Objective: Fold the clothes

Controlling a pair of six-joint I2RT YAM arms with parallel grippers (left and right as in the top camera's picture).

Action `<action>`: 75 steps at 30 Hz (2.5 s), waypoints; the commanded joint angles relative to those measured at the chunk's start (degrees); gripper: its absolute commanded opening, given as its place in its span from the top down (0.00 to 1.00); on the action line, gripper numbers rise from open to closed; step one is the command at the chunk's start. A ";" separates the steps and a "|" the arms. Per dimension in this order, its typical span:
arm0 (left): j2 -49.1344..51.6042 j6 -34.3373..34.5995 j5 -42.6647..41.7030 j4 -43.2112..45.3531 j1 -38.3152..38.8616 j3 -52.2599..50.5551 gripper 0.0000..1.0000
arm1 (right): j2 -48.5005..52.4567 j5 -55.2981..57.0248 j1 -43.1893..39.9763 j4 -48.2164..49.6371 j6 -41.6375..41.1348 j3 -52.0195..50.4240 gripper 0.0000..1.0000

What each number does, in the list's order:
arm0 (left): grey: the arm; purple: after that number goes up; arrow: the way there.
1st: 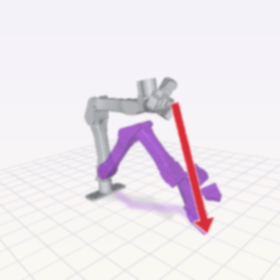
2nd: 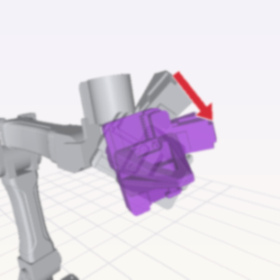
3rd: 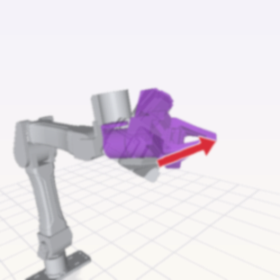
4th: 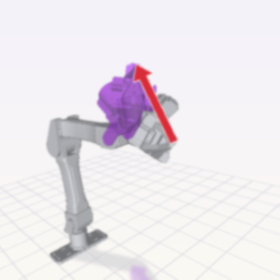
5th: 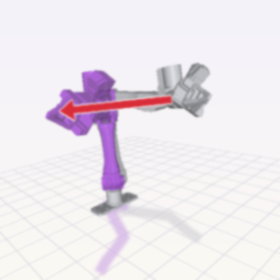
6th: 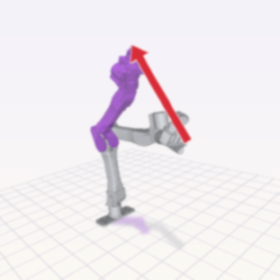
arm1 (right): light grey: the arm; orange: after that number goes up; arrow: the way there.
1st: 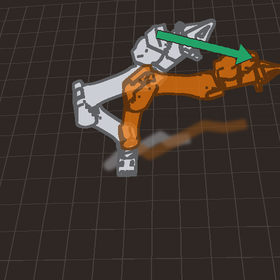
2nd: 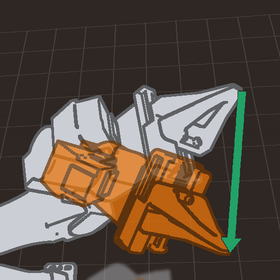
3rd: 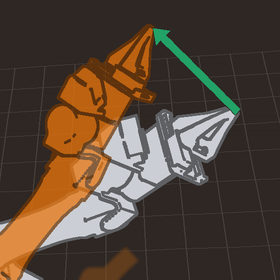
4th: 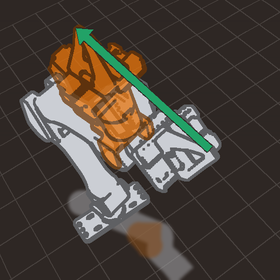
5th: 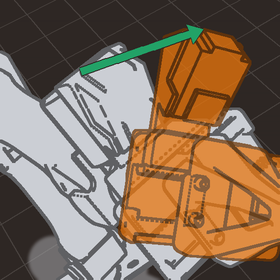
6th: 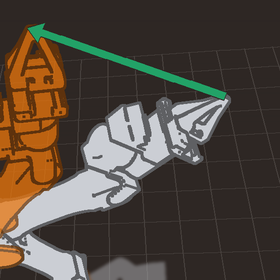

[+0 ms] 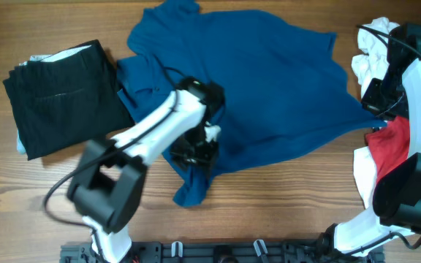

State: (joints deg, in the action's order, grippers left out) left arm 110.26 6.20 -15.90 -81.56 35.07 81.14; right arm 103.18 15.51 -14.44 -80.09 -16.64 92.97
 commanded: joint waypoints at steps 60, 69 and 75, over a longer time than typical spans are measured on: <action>-13.40 33.29 9.27 46.14 0.98 -12.72 0.96 | -0.52 -0.09 -0.20 -0.02 -0.90 -0.11 0.96; -19.23 25.09 14.08 32.74 -4.20 -12.13 0.96 | -0.57 -1.90 -0.20 -0.09 -0.81 -0.09 0.96; -38.58 18.91 14.23 25.55 -19.28 0.26 0.96 | -10.93 -5.70 -0.24 0.13 1.27 2.03 0.96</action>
State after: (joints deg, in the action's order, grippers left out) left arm 82.61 29.89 -2.74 -54.63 22.90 73.43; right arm 99.29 10.92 -14.44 -80.01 -16.36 92.97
